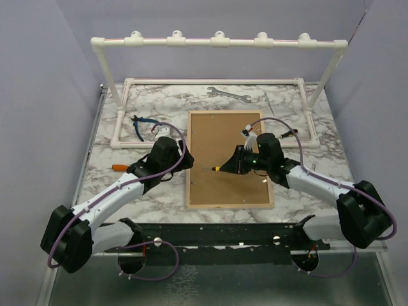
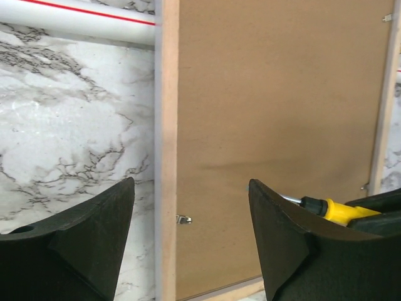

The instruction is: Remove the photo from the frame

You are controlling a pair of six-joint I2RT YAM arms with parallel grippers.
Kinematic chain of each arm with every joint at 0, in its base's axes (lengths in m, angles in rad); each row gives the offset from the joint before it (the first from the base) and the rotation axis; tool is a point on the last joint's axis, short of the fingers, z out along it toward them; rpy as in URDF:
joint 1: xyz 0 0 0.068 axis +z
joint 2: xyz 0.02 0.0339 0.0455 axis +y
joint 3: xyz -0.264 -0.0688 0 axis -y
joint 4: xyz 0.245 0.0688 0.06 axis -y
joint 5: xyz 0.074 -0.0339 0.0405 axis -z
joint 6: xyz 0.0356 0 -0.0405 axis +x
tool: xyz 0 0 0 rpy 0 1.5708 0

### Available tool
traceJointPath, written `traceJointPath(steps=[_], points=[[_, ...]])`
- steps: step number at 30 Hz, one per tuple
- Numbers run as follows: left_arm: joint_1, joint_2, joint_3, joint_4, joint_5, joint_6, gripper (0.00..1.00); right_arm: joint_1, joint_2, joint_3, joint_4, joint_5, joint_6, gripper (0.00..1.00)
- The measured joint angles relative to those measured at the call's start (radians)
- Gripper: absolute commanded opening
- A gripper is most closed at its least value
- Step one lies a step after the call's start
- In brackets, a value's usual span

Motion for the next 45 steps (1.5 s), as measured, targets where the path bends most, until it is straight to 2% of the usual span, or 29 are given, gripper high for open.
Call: traceJointPath(steps=[6, 26, 37, 45], points=[[0.000, 0.056, -0.019, 0.006, -0.019, 0.035, 0.65, 0.039, 0.077, 0.039, -0.001, -0.027, 0.003, 0.01], [0.005, 0.190, -0.032, 0.096, -0.013, 0.064, 0.58, 0.188, 0.206, 0.156, -0.121, -0.043, -0.143, 0.01], [0.005, 0.236, -0.032, 0.119, -0.012, 0.064, 0.48, 0.205, 0.229, 0.180, -0.150, 0.002, -0.163, 0.01], [0.006, 0.254, -0.032, 0.124, -0.011, 0.064, 0.46, 0.206, 0.229, 0.193, -0.169, 0.023, -0.172, 0.01]])
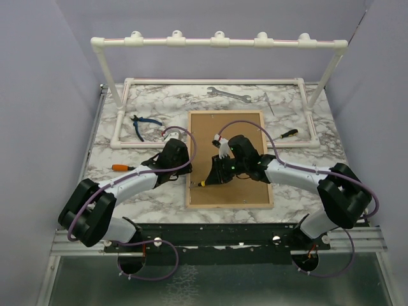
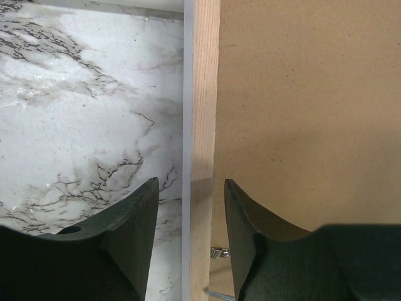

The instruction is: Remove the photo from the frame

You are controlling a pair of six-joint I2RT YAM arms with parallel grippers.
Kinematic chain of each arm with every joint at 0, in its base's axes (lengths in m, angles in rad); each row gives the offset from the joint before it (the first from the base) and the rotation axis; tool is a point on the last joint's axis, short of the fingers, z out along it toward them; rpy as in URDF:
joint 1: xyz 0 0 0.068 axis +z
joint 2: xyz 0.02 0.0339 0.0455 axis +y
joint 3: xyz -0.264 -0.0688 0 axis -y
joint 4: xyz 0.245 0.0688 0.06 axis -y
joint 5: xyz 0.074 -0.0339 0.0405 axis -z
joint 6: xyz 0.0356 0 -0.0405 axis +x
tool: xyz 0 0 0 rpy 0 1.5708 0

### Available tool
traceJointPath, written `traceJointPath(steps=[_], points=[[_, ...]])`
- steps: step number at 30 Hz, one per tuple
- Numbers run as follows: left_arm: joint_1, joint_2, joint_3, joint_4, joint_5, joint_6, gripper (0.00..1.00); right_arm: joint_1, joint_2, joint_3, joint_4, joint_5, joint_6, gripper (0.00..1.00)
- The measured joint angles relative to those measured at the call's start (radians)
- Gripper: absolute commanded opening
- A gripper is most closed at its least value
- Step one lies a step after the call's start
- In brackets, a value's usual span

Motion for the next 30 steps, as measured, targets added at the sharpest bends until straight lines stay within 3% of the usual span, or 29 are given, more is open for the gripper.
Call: traceJointPath(steps=[16, 30], points=[[0.001, 0.025, 0.000, 0.005, 0.000, 0.003, 0.43, 0.006, -0.022, 0.019, -0.069, 0.097, -0.082, 0.01], [0.001, 0.025, 0.000, 0.005, 0.008, 0.003, 0.42, 0.006, -0.018, 0.019, -0.064, 0.061, -0.090, 0.01]])
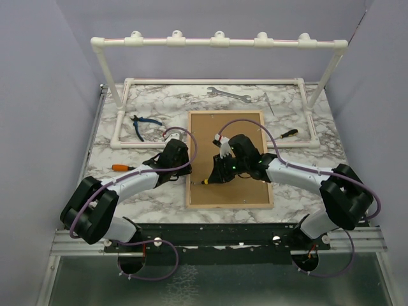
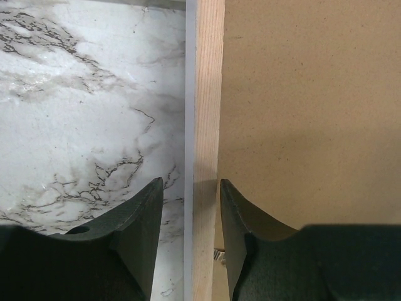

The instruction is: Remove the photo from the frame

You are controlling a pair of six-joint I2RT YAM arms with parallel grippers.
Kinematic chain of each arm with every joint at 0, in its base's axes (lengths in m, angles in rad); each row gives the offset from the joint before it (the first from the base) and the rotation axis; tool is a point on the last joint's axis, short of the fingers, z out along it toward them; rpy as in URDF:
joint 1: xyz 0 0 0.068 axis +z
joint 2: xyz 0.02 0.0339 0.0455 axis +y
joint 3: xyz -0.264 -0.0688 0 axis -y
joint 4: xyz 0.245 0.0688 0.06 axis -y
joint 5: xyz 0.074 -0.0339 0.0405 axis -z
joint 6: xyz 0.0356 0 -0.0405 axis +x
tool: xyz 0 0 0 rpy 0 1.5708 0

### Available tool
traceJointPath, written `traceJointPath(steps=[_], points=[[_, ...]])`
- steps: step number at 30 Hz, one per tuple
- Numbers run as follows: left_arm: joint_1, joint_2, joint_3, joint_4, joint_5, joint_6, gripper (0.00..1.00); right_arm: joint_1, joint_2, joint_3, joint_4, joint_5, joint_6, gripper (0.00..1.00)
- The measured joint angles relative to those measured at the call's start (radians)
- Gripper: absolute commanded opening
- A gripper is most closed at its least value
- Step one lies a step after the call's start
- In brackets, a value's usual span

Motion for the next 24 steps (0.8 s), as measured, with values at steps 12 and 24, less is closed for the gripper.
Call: traceJointPath(steps=[12, 24], points=[[0.000, 0.001, -0.001, 0.018, 0.016, 0.000, 0.35, -0.001, 0.027, 0.000, 0.033, -0.038, 0.001, 0.01], [0.000, 0.034, -0.002, 0.036, 0.019, 0.000, 0.29, -0.001, 0.030, 0.000, 0.037, -0.013, 0.013, 0.01]])
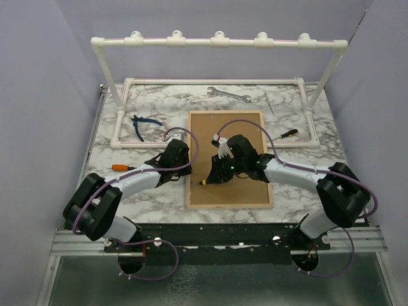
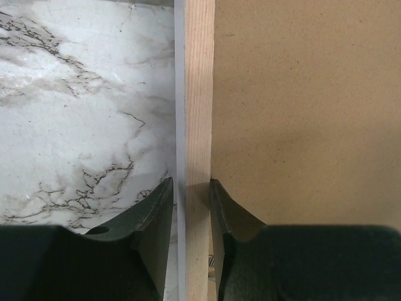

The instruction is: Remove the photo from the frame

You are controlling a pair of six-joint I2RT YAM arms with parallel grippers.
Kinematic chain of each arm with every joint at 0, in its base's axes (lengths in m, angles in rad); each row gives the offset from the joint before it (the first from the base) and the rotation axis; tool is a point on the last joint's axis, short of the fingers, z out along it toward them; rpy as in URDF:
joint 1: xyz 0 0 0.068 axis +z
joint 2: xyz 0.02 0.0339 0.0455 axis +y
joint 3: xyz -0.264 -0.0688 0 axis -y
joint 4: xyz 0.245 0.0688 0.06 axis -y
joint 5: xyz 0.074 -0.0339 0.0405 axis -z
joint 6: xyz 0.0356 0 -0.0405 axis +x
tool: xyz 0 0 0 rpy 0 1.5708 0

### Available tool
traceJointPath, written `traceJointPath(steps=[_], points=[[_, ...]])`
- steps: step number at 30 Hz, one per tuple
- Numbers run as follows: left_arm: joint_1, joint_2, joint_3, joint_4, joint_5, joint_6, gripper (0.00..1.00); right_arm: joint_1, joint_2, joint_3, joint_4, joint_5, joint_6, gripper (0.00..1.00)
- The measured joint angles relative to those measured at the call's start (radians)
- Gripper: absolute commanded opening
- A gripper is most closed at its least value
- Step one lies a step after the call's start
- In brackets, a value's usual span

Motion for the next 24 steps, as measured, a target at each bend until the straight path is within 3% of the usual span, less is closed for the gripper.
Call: traceJointPath(steps=[11, 24], points=[[0.000, 0.001, -0.001, 0.010, 0.011, 0.004, 0.17, 0.002, -0.002, 0.000, 0.020, 0.057, 0.044, 0.01], [0.000, 0.001, -0.002, 0.011, 0.012, 0.008, 0.16, 0.003, -0.040, -0.003, 0.020, 0.193, 0.060, 0.01]])
